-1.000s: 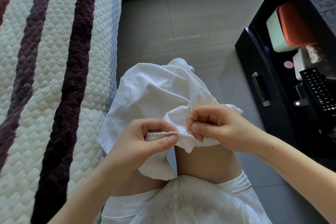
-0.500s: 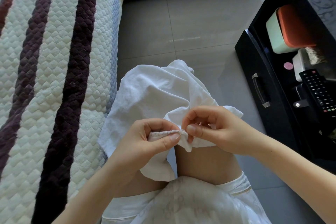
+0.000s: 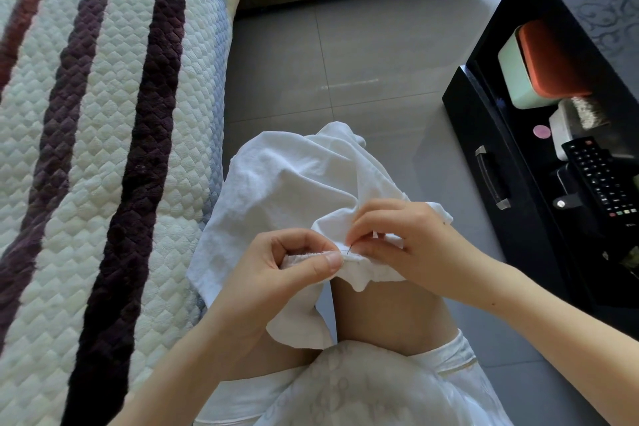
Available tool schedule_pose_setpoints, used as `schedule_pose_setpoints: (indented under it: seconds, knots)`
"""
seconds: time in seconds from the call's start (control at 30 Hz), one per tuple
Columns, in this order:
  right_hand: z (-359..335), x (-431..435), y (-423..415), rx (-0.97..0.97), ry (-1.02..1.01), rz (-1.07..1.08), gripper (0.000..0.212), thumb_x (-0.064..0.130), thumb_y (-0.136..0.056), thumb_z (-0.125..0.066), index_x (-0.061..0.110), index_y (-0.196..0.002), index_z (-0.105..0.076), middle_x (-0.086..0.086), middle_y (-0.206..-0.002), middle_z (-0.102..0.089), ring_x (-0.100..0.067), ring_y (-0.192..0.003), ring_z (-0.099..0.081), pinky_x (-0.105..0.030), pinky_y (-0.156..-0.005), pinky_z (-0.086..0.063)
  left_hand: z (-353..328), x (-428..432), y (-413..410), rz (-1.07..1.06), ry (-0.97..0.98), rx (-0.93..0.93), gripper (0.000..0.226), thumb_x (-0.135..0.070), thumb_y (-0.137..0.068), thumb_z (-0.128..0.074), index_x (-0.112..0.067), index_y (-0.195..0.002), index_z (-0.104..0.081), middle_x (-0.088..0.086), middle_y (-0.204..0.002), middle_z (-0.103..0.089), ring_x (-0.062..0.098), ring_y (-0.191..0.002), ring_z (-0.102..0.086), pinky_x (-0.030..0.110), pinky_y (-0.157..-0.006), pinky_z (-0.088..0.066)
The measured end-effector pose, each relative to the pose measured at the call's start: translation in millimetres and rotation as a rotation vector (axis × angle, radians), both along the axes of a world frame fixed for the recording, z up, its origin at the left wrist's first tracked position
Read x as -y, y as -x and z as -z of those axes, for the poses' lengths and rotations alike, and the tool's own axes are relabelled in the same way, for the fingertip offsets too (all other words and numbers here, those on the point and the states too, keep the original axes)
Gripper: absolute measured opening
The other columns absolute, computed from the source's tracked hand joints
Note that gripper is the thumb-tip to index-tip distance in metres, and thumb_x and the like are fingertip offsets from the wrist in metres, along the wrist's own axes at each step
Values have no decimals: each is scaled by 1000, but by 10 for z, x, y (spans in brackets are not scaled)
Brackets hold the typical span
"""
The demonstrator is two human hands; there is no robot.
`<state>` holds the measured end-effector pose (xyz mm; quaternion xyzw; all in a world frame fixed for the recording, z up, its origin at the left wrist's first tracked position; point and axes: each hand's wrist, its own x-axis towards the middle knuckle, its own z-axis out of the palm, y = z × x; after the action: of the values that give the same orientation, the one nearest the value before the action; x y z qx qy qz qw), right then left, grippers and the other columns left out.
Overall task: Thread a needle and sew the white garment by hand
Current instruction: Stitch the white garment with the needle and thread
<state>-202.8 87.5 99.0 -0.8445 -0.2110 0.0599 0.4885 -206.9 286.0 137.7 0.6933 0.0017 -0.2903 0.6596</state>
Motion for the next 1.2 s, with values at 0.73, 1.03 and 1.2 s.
schedule_pose_setpoints:
  seconds: [0.73, 1.03, 1.2]
  knots:
    - [-109, -201, 140, 760, 161, 149, 20, 22, -89, -63, 13, -77, -76, -4, -93, -71, -24, -82, -60, -37, -70, -44, 30, 61, 30, -162, 3, -65, 9, -29, -64, -71, -21, -62, -74, 2, -69, -69, 9, -70, -63, 15, -66, -48]
    - [-129, -200, 155, 834, 112, 122, 18, 5, -85, -59, 6, -72, -71, -3, -88, -71, -23, -82, -59, -35, -72, -44, 20, 153, 25, -229, -27, -103, 10, -19, -68, -74, -22, -60, -72, 0, -65, -67, 9, -64, -62, 19, -63, -49]
    - [-235, -201, 253, 692, -127, 9, 12, 0, -91, -46, 7, -86, -53, -8, -87, -64, -24, -84, -61, -42, -88, -49, 74, 180, 8, -313, -85, -87, 28, -7, -78, -68, -23, -56, -71, -2, -61, -64, 12, -64, -57, 28, -67, -45]
